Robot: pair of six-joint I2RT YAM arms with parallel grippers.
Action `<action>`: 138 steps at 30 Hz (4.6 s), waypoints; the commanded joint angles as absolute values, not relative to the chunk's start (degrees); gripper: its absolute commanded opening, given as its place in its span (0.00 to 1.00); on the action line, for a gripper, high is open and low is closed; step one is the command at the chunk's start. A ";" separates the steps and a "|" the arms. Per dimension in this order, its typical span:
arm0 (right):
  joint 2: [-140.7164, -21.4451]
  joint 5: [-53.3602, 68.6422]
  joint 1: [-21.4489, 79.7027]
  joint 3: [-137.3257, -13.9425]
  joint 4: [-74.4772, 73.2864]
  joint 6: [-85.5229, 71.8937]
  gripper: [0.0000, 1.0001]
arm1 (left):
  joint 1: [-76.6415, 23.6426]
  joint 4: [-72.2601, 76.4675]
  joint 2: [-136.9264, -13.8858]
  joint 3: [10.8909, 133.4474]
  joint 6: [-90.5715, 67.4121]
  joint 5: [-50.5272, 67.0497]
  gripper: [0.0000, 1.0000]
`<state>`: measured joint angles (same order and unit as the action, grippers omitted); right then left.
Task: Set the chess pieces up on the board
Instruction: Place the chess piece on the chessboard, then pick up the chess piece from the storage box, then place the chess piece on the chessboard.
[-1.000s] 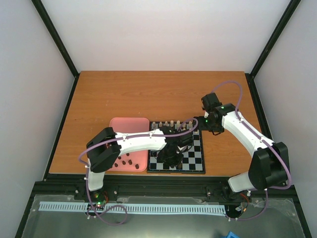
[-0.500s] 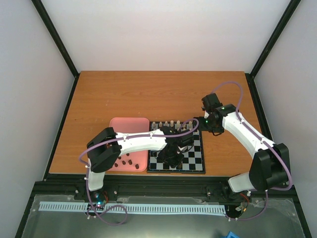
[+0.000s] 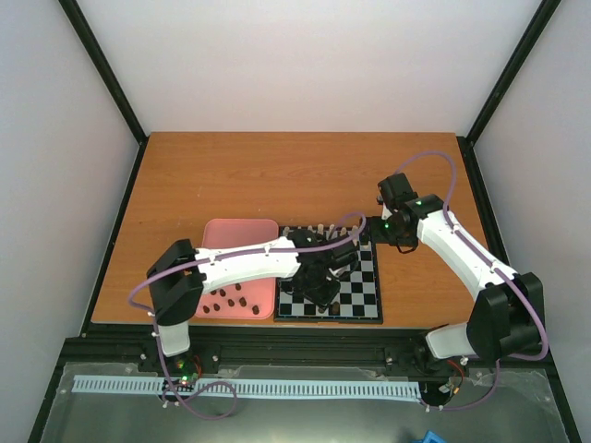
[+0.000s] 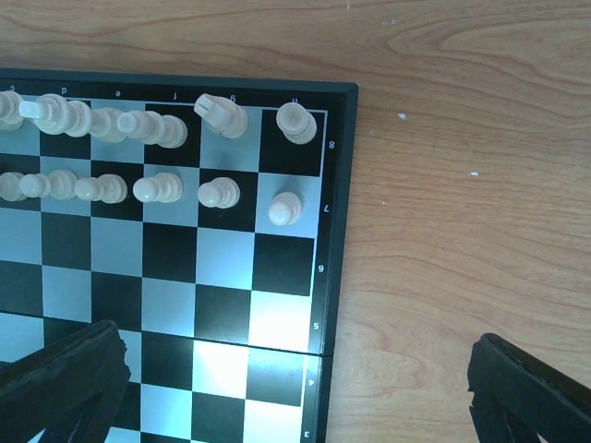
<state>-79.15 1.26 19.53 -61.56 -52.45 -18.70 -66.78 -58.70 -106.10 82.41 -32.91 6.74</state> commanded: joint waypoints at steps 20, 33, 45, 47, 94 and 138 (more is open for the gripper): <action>-77.72 4.58 20.08 -66.10 -53.63 -18.51 1.00 | -37.26 -68.45 -78.53 76.98 -29.17 -3.22 1.00; -91.49 -3.93 51.20 -83.47 -59.07 -28.73 0.97 | -4.02 -65.96 -68.61 66.67 -27.68 5.68 1.00; -112.72 -2.21 72.48 -97.99 -60.80 -33.08 0.84 | 0.95 -62.79 -67.28 63.13 -26.91 6.85 1.00; -114.46 -2.18 73.89 -98.81 -61.28 -33.92 0.80 | 1.01 -62.19 -67.19 62.69 -26.91 7.71 1.00; -122.22 1.27 72.77 -98.99 -57.10 -34.08 0.12 | 0.97 -61.39 -65.74 61.76 -27.25 11.04 1.00; -74.11 6.33 47.64 -46.63 -57.22 -45.67 0.10 | 0.98 -61.14 -68.29 62.05 -27.16 12.84 1.00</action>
